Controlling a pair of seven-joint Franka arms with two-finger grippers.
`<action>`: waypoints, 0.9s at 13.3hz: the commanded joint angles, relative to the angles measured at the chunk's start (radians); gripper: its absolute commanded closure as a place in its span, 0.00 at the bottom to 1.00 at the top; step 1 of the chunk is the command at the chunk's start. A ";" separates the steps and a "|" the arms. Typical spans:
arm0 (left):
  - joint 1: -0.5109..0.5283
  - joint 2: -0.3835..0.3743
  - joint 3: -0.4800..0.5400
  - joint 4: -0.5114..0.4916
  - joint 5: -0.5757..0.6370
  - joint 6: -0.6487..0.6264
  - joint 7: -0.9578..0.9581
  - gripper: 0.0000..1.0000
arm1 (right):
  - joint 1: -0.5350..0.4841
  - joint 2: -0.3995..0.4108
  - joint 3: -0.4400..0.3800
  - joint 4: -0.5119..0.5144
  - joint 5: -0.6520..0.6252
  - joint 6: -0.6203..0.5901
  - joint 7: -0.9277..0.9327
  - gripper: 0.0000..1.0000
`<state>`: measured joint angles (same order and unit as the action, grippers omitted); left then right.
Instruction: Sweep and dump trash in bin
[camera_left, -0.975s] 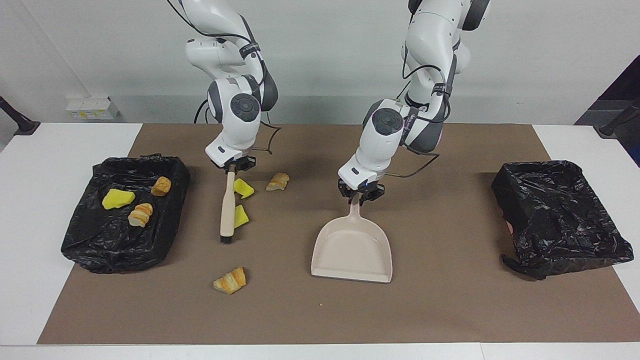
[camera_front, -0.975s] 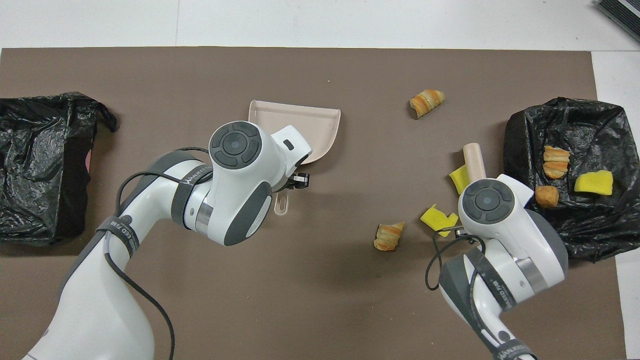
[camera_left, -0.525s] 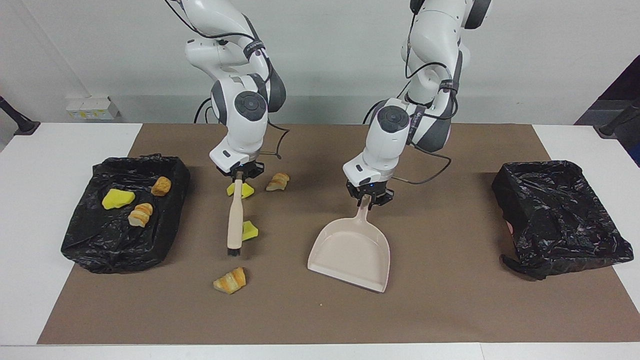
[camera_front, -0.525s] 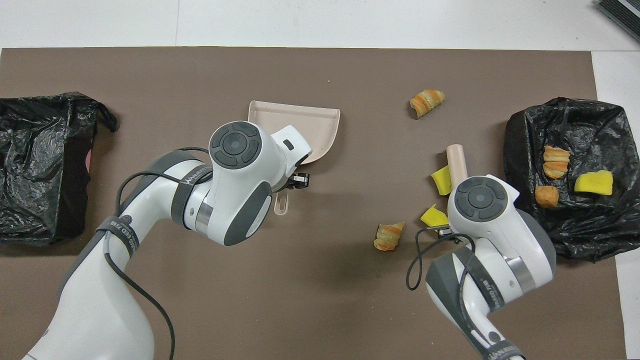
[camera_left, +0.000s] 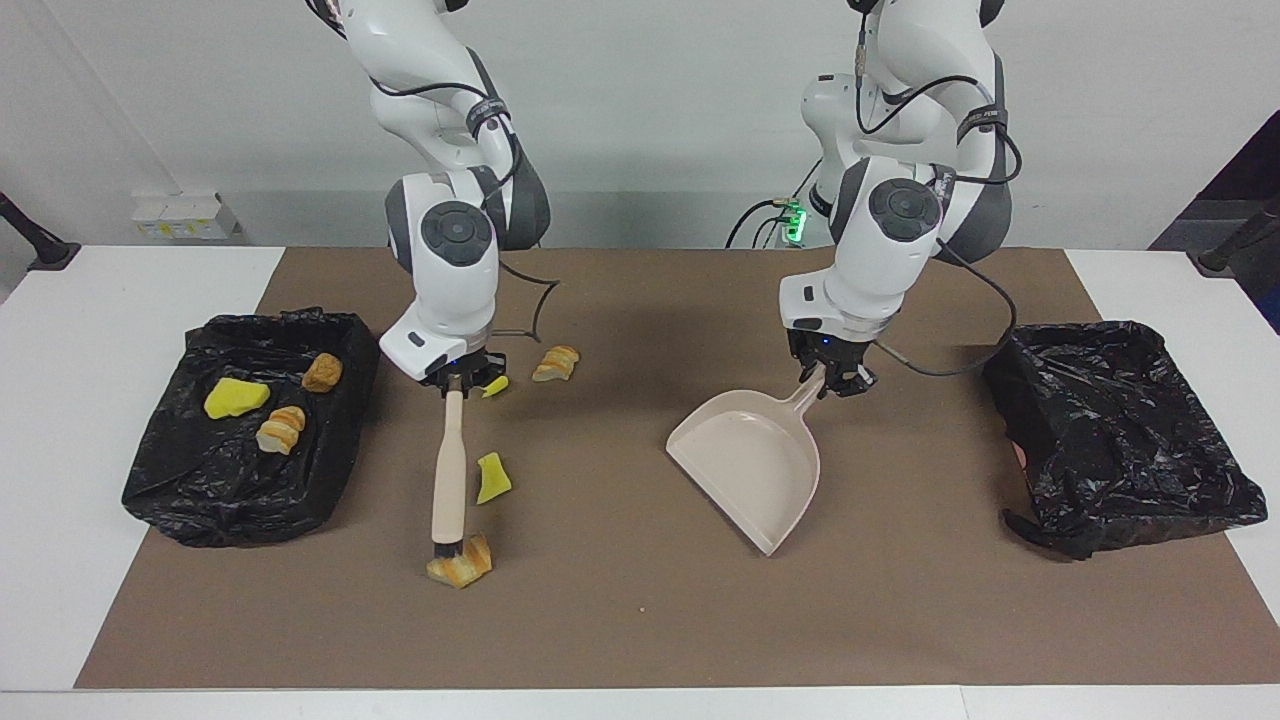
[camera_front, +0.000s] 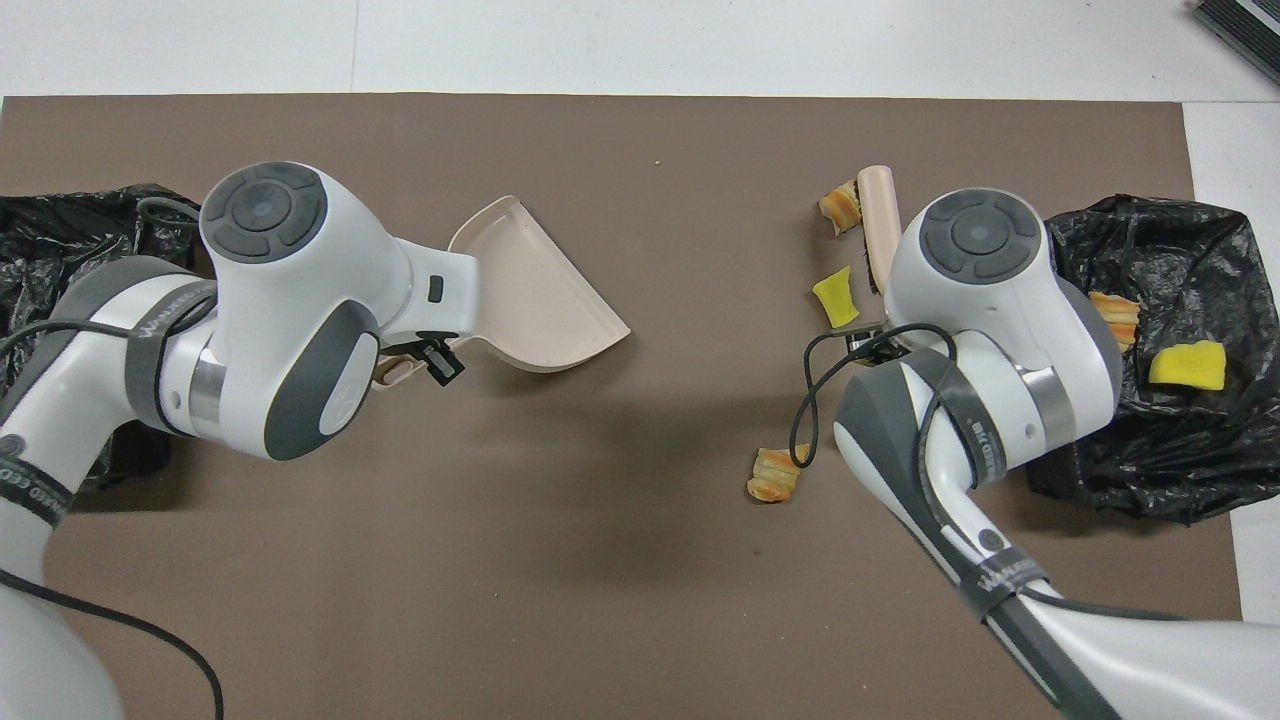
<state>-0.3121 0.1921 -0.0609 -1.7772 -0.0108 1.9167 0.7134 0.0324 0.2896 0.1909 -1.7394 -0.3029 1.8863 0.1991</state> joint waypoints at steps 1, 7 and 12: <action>0.040 -0.062 -0.007 -0.070 0.015 -0.019 0.240 1.00 | -0.032 0.127 0.009 0.154 -0.065 -0.032 -0.093 1.00; 0.030 -0.149 -0.008 -0.310 0.015 0.133 0.215 1.00 | -0.051 0.161 0.009 0.134 -0.009 -0.036 -0.099 1.00; 0.022 -0.181 -0.010 -0.399 0.011 0.113 0.032 0.05 | 0.032 0.132 0.016 0.113 0.113 -0.136 -0.043 1.00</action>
<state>-0.2818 0.0561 -0.0742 -2.1134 -0.0098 2.0239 0.7801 0.0398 0.4500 0.2033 -1.5997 -0.2256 1.7744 0.1257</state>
